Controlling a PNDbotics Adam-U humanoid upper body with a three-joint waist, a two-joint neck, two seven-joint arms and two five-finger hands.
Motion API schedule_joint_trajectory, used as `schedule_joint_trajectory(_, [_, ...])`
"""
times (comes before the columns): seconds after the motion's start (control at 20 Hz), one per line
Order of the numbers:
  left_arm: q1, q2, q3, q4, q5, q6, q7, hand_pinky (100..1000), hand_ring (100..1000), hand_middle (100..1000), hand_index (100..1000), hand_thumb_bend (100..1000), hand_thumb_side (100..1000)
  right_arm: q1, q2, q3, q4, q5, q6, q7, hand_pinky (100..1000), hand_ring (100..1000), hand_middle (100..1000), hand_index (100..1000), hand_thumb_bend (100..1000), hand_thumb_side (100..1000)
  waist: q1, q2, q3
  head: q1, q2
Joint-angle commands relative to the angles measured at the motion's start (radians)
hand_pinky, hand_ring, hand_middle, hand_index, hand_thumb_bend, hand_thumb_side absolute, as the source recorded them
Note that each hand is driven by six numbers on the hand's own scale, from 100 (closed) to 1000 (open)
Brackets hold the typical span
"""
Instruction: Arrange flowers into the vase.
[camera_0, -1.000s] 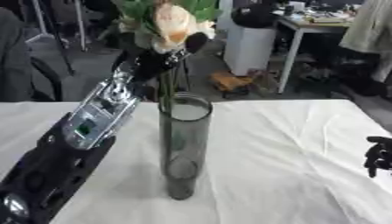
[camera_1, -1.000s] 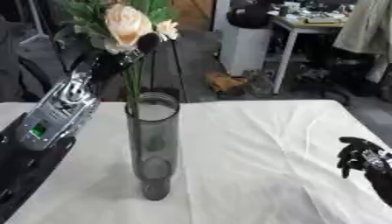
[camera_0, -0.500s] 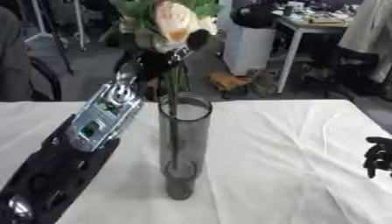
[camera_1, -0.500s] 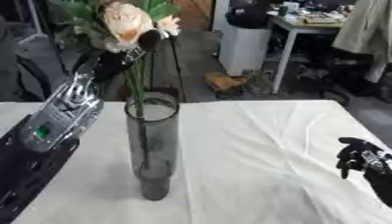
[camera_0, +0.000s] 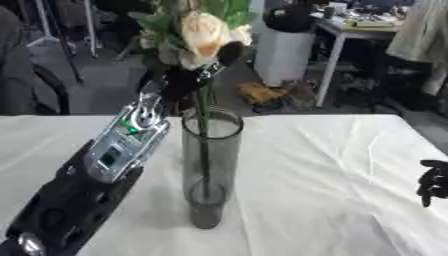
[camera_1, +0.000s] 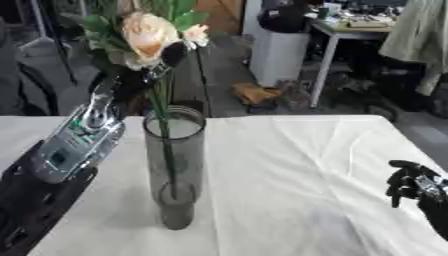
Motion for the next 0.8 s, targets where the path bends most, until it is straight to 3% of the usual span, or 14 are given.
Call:
schedule_joint_trajectory(0.05, [-0.014,0.019,0.003,-0.023,-0.044,-0.005,-0.012,100,216,100,384,1000,727,-0.016,-0.024,-0.005,-0.013,-0.004,-0.061,0.061,318,475,512,802,100,744,-0.001,-0.008,-0.001,0.001,-0.007])
schedule_joint_trajectory(0.4, [0.003,0.020,-0.001,-0.015,-0.107,-0.015,-0.033,108,382,189,437,1000,752,-0.017,-0.024,-0.005,-0.012,-0.004,-0.063,0.061,318,475,511,802,100,743,-0.003,-0.008,0.001,0.002,-0.007])
schedule_joint_trajectory(0.8, [0.016,0.017,-0.002,-0.011,-0.125,-0.027,-0.036,224,501,287,468,1000,772,-0.016,-0.024,-0.004,-0.009,-0.005,-0.065,0.062,318,475,511,802,100,746,-0.005,-0.007,0.003,0.002,-0.007])
